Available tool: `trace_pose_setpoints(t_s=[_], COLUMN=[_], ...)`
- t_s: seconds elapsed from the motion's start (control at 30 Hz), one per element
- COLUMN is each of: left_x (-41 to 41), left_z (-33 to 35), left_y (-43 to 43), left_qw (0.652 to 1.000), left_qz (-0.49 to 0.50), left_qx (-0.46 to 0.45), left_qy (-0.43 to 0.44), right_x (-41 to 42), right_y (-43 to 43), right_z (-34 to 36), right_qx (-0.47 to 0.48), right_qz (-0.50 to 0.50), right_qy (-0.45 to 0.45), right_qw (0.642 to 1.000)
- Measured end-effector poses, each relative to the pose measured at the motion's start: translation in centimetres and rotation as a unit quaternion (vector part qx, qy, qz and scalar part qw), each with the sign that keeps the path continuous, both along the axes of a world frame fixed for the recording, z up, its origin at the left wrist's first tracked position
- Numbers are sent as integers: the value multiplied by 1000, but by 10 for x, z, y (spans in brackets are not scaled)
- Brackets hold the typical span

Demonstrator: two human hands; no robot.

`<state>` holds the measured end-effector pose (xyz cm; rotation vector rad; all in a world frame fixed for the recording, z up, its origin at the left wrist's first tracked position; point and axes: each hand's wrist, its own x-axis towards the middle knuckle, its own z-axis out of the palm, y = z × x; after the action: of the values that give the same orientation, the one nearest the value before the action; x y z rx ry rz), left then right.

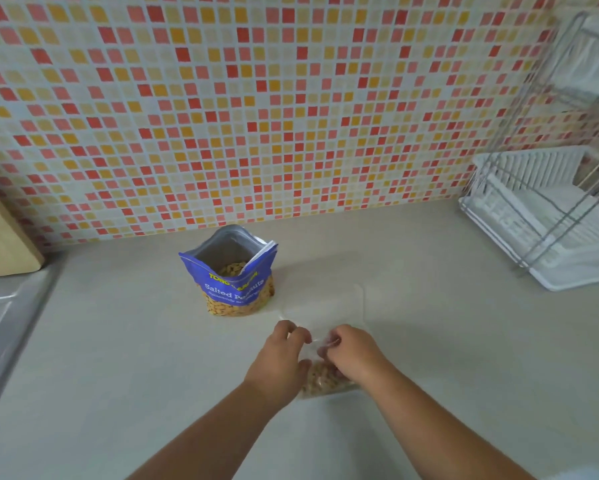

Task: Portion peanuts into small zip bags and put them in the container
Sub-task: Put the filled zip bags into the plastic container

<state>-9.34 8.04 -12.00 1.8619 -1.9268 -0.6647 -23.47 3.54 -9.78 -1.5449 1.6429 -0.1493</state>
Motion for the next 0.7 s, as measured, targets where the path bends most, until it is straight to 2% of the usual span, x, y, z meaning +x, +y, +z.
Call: trace_pose_setpoints(t_s=[0.17,0.23,0.3,0.37,0.43,0.47,0.5,0.57,0.63,0.7], left_x=[-3,-3,2,14,30,38,45,53,50,44], left_z=[-8,-11,-10,-9,-8,-10,-14,-24,-33,-40], left_y=[-1,-1,3,9,19,24,30,38,41,38], left_qw=[998,998,999,988,972,968,973,988,994,996], left_qz=[-14,-11,7,44,73,71,52,2,-21,-4], left_qx=[-14,-26,-46,-59,-14,28,68,103,101,93], left_qy=[-66,-51,27,134,225,238,216,111,32,-10], right_x=[-5,-6,-8,-10,-11,-9,-6,0,4,7], right_y=[3,2,-7,-23,-47,-63,-75,-94,-105,-113], right_z=[-8,-7,-4,7,15,15,14,9,0,-10], right_qx=[-23,-23,-57,-140,-207,-218,-216,-179,-151,-138], right_qz=[-11,-10,-10,-5,17,44,82,170,236,271], right_qy=[-1,-4,-16,-19,-25,-15,13,89,161,205], right_qw=[1000,1000,998,990,978,975,973,965,946,930])
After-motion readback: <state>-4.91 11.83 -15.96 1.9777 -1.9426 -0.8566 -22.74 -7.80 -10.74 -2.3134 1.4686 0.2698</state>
